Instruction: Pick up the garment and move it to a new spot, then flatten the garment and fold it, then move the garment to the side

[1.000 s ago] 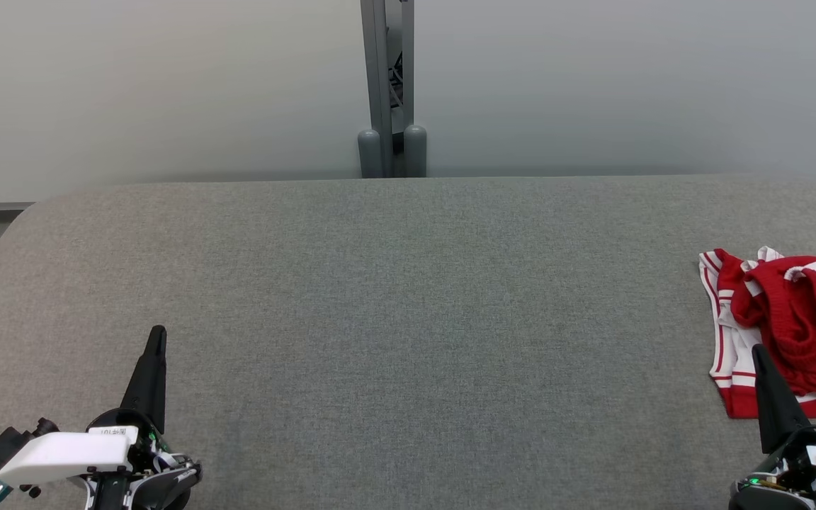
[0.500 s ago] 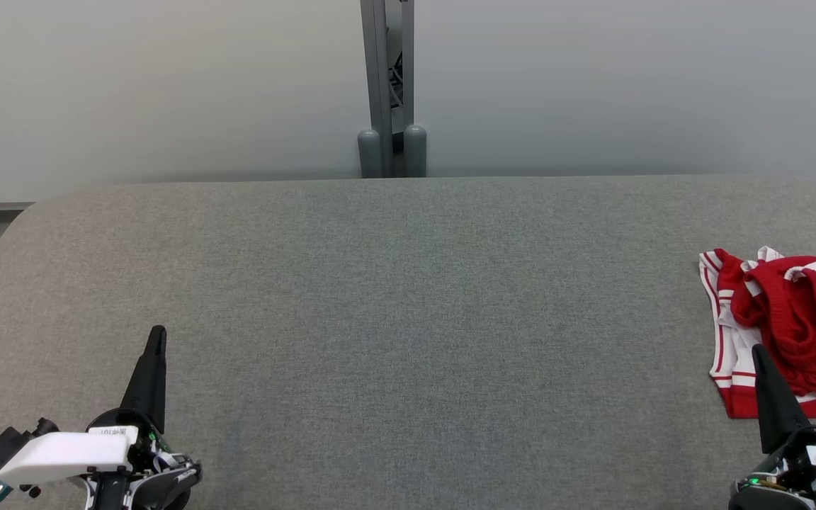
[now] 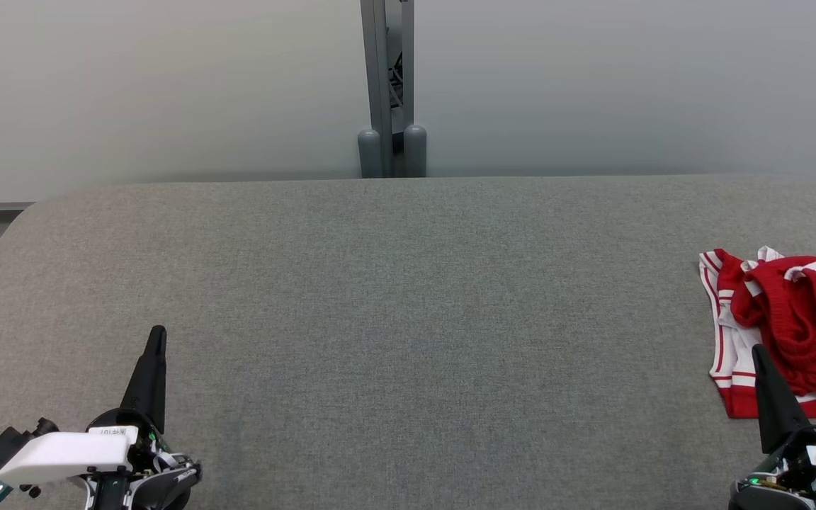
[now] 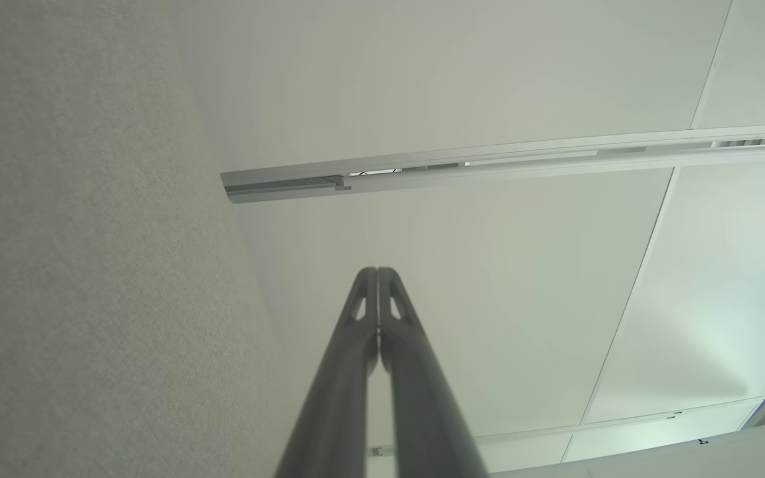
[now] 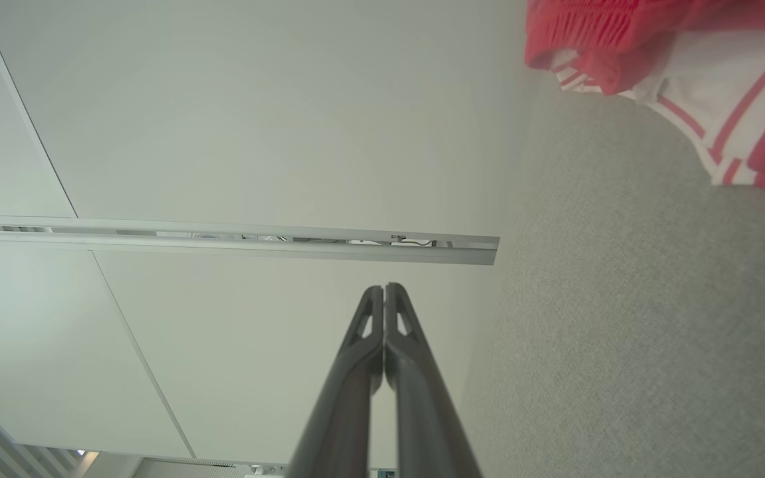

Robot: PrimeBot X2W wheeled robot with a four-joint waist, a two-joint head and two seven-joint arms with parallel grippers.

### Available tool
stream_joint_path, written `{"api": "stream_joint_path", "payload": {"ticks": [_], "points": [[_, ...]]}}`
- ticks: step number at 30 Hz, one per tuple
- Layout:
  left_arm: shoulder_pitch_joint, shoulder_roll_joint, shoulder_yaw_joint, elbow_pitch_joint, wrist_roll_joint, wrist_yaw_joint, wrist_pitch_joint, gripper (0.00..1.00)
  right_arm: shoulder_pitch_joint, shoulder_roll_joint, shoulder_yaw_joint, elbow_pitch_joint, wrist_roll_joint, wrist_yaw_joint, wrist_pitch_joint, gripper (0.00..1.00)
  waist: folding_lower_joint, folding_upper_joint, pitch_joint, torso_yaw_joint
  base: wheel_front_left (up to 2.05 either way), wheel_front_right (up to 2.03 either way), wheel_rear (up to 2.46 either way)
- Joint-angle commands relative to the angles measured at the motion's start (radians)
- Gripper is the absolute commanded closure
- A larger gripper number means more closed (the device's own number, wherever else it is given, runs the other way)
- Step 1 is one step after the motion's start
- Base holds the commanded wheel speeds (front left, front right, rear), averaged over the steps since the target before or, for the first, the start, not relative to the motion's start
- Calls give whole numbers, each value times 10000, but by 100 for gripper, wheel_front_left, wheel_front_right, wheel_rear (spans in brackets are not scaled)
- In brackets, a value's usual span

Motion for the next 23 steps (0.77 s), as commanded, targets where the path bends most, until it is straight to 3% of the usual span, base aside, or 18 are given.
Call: {"api": "stream_joint_path", "payload": {"ticks": [1,23], "points": [[-171,59,40,-29,-20,-40,21,100,31,-92,-29,-27,12,4,26,100,0,0,0,0,0,0,0],[-171,59,40,-30,-20,-40,21,100,31,-92,-31,-27,10,4,26,100,0,0,0,0,0,0,0]]}}
